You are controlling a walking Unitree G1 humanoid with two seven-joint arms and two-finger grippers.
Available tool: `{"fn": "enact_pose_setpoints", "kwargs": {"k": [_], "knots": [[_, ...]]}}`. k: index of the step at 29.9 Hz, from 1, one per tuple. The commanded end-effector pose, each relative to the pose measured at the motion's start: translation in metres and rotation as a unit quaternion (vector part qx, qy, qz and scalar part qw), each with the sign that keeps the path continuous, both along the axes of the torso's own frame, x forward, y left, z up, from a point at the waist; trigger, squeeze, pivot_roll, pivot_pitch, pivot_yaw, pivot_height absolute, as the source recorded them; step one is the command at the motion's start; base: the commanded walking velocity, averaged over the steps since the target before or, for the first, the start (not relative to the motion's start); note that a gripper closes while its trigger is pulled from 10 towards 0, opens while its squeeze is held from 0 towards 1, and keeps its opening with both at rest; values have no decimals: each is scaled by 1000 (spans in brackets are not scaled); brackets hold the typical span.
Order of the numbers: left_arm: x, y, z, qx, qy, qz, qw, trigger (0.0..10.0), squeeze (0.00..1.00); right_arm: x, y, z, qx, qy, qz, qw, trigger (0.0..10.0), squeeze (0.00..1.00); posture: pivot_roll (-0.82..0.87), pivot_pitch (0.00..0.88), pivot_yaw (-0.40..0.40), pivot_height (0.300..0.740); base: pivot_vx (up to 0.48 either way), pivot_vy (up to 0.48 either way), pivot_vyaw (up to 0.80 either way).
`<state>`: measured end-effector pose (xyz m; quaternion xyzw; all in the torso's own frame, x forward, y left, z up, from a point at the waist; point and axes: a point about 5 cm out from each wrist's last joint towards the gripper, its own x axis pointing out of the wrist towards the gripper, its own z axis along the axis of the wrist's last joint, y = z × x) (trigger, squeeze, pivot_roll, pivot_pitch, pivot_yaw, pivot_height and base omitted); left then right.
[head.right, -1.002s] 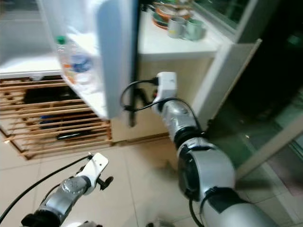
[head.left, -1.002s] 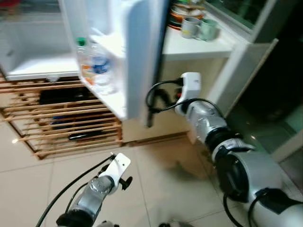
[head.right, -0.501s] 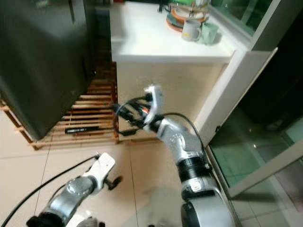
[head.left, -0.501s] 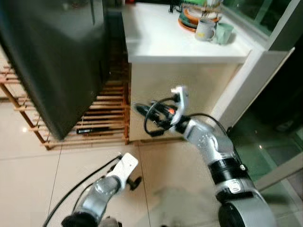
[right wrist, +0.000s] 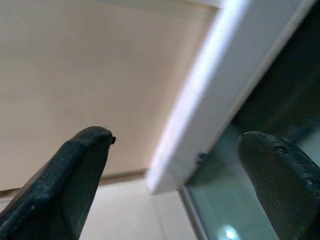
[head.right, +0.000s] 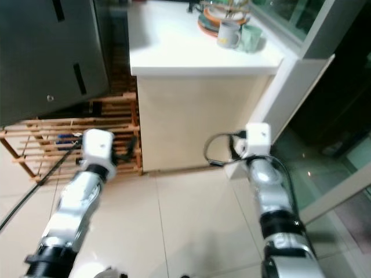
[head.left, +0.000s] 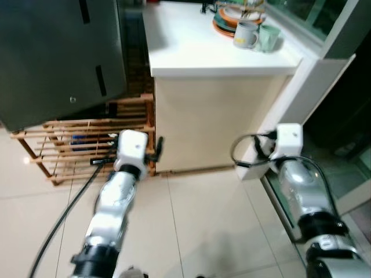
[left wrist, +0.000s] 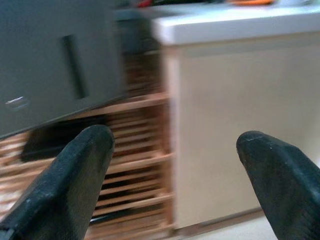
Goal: Restocking fridge
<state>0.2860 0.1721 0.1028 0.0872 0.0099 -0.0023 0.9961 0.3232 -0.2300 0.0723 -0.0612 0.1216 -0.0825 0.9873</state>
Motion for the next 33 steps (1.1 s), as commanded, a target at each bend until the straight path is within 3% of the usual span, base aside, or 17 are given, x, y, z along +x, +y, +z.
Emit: {"fn": "enact_pose_setpoints", "kwargs": {"k": [1, 3, 4, 6, 10, 15, 20, 23, 26, 33], "knots": [[-1, 0, 3, 0, -4, 3, 1000, 10000, 0, -3, 2, -6, -3, 3, -5, 1000, 10000, 0, 26, 0, -79, 740, 0, 0, 0], [3, 0, 7, -3, -12, 6, 1000, 10000, 0, -4, 11, -10, 5, 4, 6, 1000, 10000, 0, 27, 0, -80, 740, 0, 0, 0], [11, -2, 15, -5, -30, 0, 1000, 10000, 0, -5, 24, -18, 10, 11, 29, 999, 10000, 0, 28, 0, -79, 740, 0, 0, 0], [11, -2, 15, -5, -30, 0, 1000, 10000, 0, -5, 24, -18, 10, 11, 29, 999, 10000, 0, 28, 0, -79, 740, 0, 0, 0], [22, -3, 31, 9, -47, 13, 999, 10000, 0, -4, 44, -25, 37, 13, 47, 998, 10000, 0, 31, 0, -75, 740, 343, 0, 159], [28, -4, 34, 0, -46, 6, 999, 10000, 0, 3, 57, -21, 40, 7, 64, 997, 10000, 0, 23, 0, -61, 740, 458, 0, 644], [33, -5, 37, 27, -48, -14, 998, 10000, 0, 7, 58, -16, 32, -7, 73, 997, 10000, 0, 26, 0, -52, 740, 458, 0, 633], [37, 3, 24, 36, -7, 13, 999, 10000, 0, 5, 56, -22, 41, 4, 49, 998, 10000, 0, -8, 0, -40, 740, 305, 0, 0], [39, 3, 25, 49, -8, 13, 999, 10000, 0, 5, 58, -19, 39, -4, 55, 998, 10000, 0, -17, 0, -37, 740, 0, 0, 0], [45, -8, 29, 18, -23, -14, 999, 10000, 0, 2, 57, -22, 37, -16, 62, 997, 10000, 0, -56, 0, -4, 740, 340, 0, 0]]}}
